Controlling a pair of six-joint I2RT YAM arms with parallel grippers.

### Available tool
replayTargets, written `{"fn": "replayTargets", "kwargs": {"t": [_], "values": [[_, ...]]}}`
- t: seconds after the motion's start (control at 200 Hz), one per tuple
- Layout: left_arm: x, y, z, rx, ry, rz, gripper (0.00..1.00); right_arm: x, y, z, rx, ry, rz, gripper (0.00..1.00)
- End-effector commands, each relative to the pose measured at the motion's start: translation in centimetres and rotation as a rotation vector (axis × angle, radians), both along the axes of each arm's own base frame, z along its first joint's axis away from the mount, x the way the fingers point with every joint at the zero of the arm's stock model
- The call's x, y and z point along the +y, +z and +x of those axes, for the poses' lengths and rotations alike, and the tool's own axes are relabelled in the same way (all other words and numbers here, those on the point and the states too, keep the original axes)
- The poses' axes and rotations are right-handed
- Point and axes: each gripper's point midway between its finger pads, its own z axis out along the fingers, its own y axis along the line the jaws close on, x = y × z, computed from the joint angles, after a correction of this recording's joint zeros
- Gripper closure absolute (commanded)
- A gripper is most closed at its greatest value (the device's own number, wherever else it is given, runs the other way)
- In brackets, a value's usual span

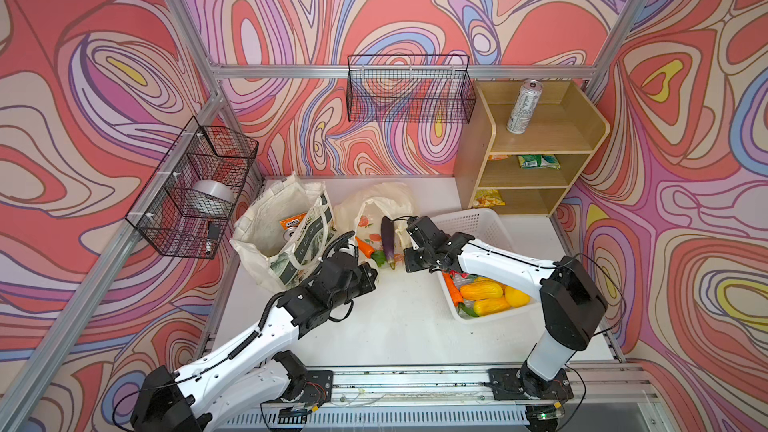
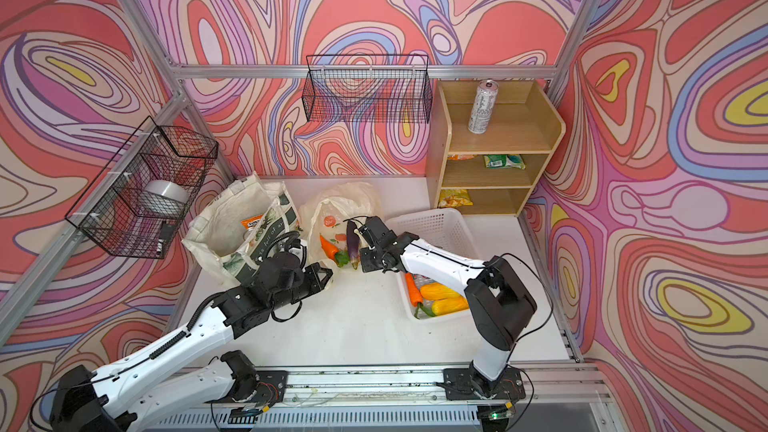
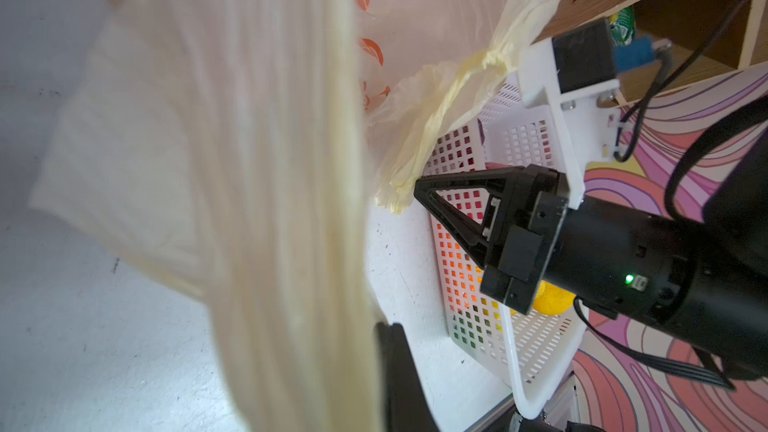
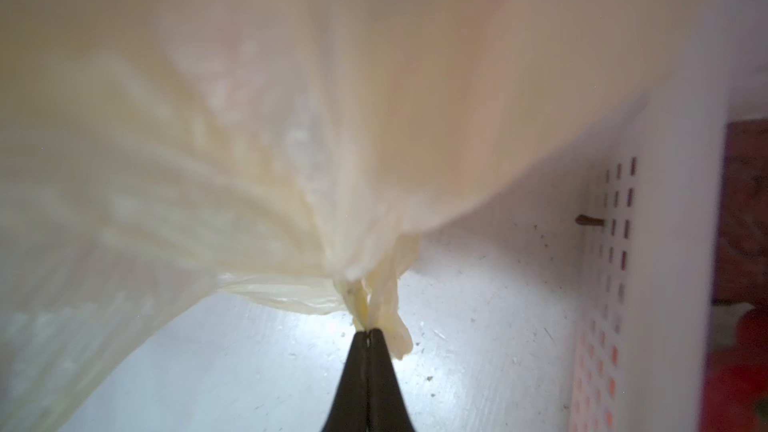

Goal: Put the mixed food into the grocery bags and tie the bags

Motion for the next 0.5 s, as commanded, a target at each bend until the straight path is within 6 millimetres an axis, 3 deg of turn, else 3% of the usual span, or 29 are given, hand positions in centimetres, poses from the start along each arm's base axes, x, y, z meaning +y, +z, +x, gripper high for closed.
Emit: {"fn": "replayTargets", "kwargs": {"t": [0.0,0.11,0.23,0.325,0.421,0.496], "values": [[-1.0,8.1,0.6,-0.135,-0.070,-0.037,1.00,2.8,11.7,-1.4,-0.112,0.176,0.224,1.00],[-1.6,15.2,1.2,-0.227,-0.120,-0.042,1.00,3.7,19.1,-3.3,-0.146,0.272,0.340,1.00],[-0.9,20.6,2.4,-0.277,-0.125,-0.074,1.00,3.3,24.4,-4.1,-0.191,0.291,0.409,1.00],[0.5,22.3,3.6,-0.282,-0.094,-0.096,1.00,2.6,25.9,-4.1,-0.198,0.267,0.454,1.00],[1.9,21.9,4.6,-0.267,-0.060,-0.085,1.00,1.6,25.7,-3.4,-0.192,0.230,0.484,1.00],[2.4,20.9,4.9,-0.241,-0.045,-0.094,1.00,0.8,24.3,-2.8,-0.179,0.195,0.463,1.00]]}}
